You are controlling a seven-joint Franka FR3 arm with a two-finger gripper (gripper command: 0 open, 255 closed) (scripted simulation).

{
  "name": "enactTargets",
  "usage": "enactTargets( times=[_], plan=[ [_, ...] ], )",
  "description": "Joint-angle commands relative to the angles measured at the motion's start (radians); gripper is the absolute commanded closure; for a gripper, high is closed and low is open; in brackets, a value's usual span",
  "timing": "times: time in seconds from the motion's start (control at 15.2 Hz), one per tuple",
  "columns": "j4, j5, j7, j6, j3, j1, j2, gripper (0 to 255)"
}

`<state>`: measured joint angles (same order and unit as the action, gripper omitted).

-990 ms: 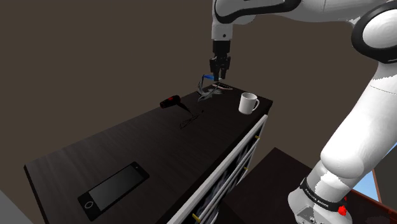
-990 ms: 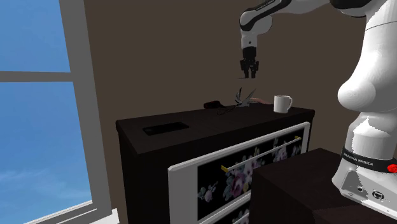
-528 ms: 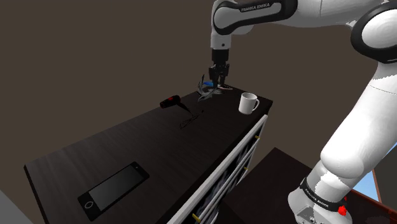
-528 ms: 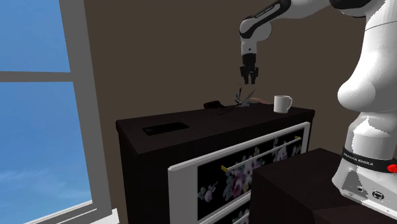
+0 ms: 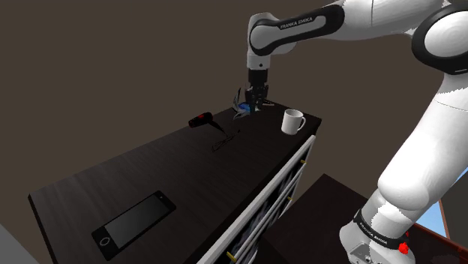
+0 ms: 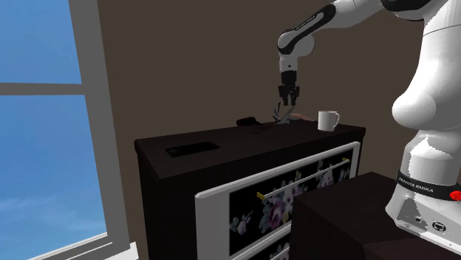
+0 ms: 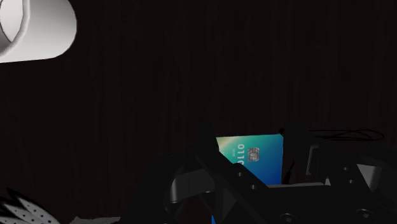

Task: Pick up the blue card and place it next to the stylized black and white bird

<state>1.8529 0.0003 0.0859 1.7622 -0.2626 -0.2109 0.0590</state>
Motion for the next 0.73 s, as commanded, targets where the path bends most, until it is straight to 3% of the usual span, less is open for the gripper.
enactTargets(
  times=[0.0, 0.66],
  plan=[
    [0.024, -0.001, 0.000, 0.029, 0.000, 0.000, 0.005, 255],
    [0.116, -0.011, -0.006, 0.157, 0.000, 0.002, 0.041, 255]
  ],
)
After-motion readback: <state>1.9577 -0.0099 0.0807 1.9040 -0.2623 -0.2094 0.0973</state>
